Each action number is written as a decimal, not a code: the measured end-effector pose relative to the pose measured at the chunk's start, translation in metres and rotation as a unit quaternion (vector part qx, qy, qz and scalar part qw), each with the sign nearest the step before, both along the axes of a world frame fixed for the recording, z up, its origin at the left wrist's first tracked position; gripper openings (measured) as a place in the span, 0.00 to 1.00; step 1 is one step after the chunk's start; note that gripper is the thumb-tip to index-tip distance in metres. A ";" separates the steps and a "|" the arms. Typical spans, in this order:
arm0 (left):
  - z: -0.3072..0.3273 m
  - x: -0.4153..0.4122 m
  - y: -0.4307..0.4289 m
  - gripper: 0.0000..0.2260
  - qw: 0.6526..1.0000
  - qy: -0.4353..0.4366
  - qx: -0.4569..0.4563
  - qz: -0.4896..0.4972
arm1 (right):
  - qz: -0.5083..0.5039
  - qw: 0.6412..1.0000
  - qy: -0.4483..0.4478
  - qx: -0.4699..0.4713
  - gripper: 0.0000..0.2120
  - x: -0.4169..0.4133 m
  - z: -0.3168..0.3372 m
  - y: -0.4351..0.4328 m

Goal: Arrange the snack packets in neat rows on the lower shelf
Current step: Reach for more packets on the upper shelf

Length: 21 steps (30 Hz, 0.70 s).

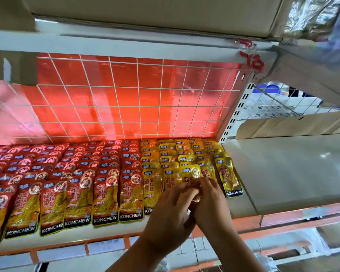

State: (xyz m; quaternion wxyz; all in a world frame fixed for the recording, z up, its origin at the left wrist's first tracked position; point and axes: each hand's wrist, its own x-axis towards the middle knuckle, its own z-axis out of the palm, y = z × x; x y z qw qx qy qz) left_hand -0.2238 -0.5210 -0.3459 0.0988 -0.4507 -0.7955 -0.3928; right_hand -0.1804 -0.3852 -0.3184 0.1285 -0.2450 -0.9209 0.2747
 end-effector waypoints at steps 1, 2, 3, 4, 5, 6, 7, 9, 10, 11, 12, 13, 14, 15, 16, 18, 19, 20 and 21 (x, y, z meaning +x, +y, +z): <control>-0.002 0.000 0.001 0.23 1.000 0.008 -0.012 0.010 | -0.003 1.000 -0.004 0.011 0.17 0.000 -0.001 0.005; -0.005 0.000 0.001 0.23 0.999 0.019 -0.025 0.022 | -0.005 1.000 -0.007 0.020 0.18 0.000 -0.002 0.008; -0.008 0.001 0.001 0.23 0.998 0.033 -0.036 0.036 | -0.006 1.000 -0.009 0.025 0.19 -0.001 -0.002 0.010; -0.010 0.001 0.000 0.23 0.997 0.045 -0.045 0.049 | -0.005 1.000 -0.011 0.026 0.19 -0.001 -0.003 0.012; -0.011 0.002 0.000 0.21 0.995 0.055 -0.050 0.060 | -0.003 1.000 -0.015 0.028 0.20 -0.002 -0.002 0.013; -0.012 0.003 0.000 0.19 0.994 0.061 -0.053 0.067 | -0.001 0.999 -0.022 0.027 0.21 -0.003 -0.002 0.014; -0.013 0.003 0.000 0.17 0.994 0.065 -0.058 0.071 | 0.001 0.999 -0.029 0.029 0.22 -0.004 -0.003 0.015; -0.014 0.003 0.001 0.16 0.993 0.062 -0.069 0.079 | 0.001 0.999 -0.037 0.033 0.23 -0.007 -0.004 0.015; -0.015 0.003 0.001 0.15 0.992 0.059 -0.074 0.081 | -0.001 0.999 -0.038 0.035 0.23 -0.008 -0.005 0.015; -0.015 0.003 0.001 0.14 0.992 0.056 -0.077 0.080 | -0.001 0.999 -0.039 0.034 0.22 -0.010 -0.006 0.016; -0.015 0.003 0.001 0.14 0.992 0.053 -0.081 0.078 | -0.002 0.999 -0.042 0.032 0.21 -0.011 -0.007 0.016; -0.015 0.003 0.001 0.13 0.992 0.050 -0.085 0.077 | -0.002 0.998 -0.049 0.031 0.20 -0.012 -0.008 0.017; -0.015 0.003 0.001 0.12 0.992 0.049 -0.089 0.076 | 0.000 0.998 -0.056 0.033 0.21 -0.014 -0.009 0.017; -0.015 0.003 0.000 0.12 0.992 0.047 -0.091 0.077 | 0.003 0.997 -0.061 0.038 0.21 -0.014 -0.010 0.018; -0.015 0.003 0.001 0.12 0.992 0.045 -0.093 0.078 | 0.008 0.997 -0.064 0.042 0.21 -0.015 -0.011 0.019; -0.014 0.003 0.001 0.12 0.991 0.045 -0.097 0.079 | 0.016 0.996 -0.071 0.049 0.22 -0.014 -0.012 0.020; -0.014 0.004 0.001 0.13 0.991 0.046 -0.097 0.079 | 0.019 0.996 -0.074 0.051 0.22 -0.014 -0.013 0.020; -0.013 0.004 0.001 0.13 0.991 0.046 -0.096 0.079 | 0.020 0.995 -0.076 0.054 0.23 -0.014 -0.014 0.020; -0.013 0.005 0.001 0.14 0.991 0.045 -0.095 0.078 | 0.021 0.995 -0.077 0.058 0.23 -0.014 -0.014 0.021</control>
